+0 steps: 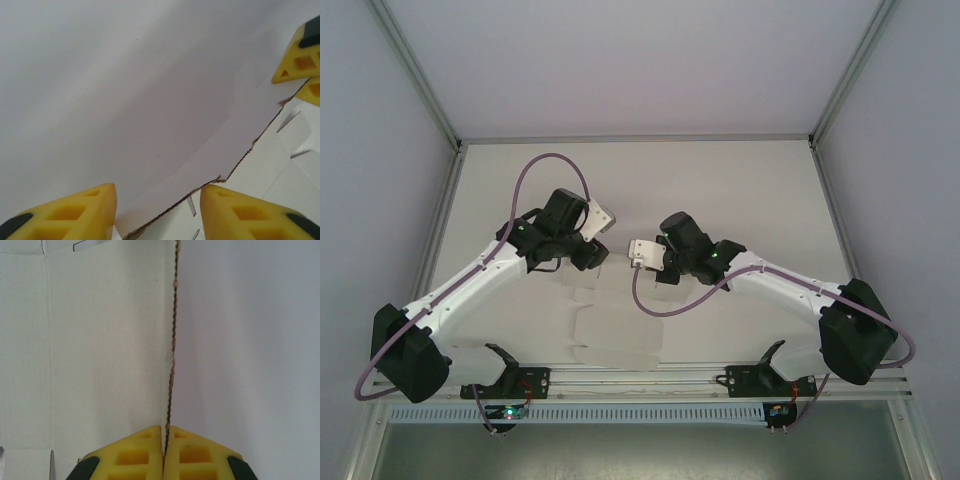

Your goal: Assemble paper box

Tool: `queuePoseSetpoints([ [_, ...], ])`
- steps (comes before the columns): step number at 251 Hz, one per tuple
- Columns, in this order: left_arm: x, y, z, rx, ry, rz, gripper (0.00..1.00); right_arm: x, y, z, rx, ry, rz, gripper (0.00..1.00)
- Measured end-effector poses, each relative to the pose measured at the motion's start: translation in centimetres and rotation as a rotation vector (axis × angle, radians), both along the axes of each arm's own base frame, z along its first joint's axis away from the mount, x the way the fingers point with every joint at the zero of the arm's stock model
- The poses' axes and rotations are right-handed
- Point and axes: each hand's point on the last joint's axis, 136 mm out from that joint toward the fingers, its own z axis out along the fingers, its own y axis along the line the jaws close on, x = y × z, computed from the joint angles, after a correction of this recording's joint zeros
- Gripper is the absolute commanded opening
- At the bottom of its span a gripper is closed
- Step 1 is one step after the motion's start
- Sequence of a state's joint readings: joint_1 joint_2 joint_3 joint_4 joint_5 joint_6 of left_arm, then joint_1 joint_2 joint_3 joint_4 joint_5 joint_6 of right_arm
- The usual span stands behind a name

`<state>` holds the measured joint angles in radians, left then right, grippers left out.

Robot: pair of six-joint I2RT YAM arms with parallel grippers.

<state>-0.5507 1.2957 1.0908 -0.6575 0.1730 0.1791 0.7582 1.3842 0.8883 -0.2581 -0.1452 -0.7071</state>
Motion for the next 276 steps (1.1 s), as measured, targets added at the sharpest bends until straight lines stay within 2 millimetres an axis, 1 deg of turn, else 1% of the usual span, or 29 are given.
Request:
queuePoseSetpoints([
  [18,0.0,0.0,-0.2,0.013,-0.002,-0.019,0.26,0.0,-0.3,-0.1,-0.008,0.011,-0.005,0.0],
  [28,-0.1,0.0,-0.3,0.018,0.004,-0.028,0.22,0.0,-0.5,-0.2,-0.015,0.017,-0.009,0.0],
  [68,-0.8,-0.3,-0.7,0.015,0.032,-0.073,0.11,0.2,-0.6,-0.3,-0.03,0.035,-0.015,0.0],
  [90,-1.3,-0.7,-0.4,-0.008,0.034,-0.101,0.1,0.4,-0.5,0.0,-0.025,0.032,-0.017,0.0],
  [130,-1.8,-0.7,0.7,-0.031,0.005,-0.111,0.06,0.8,-0.3,0.7,0.0,0.034,-0.039,0.0],
  [147,-1.9,-0.6,1.0,-0.04,-0.009,-0.109,0.04,0.9,-0.1,1.0,0.011,0.037,-0.044,0.0],
  [166,-2.0,-0.6,0.9,-0.055,-0.014,-0.096,0.04,0.8,0.0,1.0,0.02,0.047,-0.053,0.0],
  [189,-1.7,-0.9,0.5,-0.059,-0.022,-0.073,0.03,0.7,-0.1,0.9,0.019,0.063,-0.076,0.0],
  [198,-1.7,-1.1,0.4,-0.057,-0.028,-0.065,0.0,0.7,-0.1,0.8,0.019,0.071,-0.089,0.0],
  [253,-0.1,-2.2,-0.1,-0.048,-0.121,0.041,0.0,0.6,-0.3,0.6,0.051,0.137,-0.206,0.0],
  [276,0.2,-2.8,-0.5,-0.066,-0.154,0.086,0.0,0.1,-0.2,0.4,0.068,0.186,-0.259,0.0],
])
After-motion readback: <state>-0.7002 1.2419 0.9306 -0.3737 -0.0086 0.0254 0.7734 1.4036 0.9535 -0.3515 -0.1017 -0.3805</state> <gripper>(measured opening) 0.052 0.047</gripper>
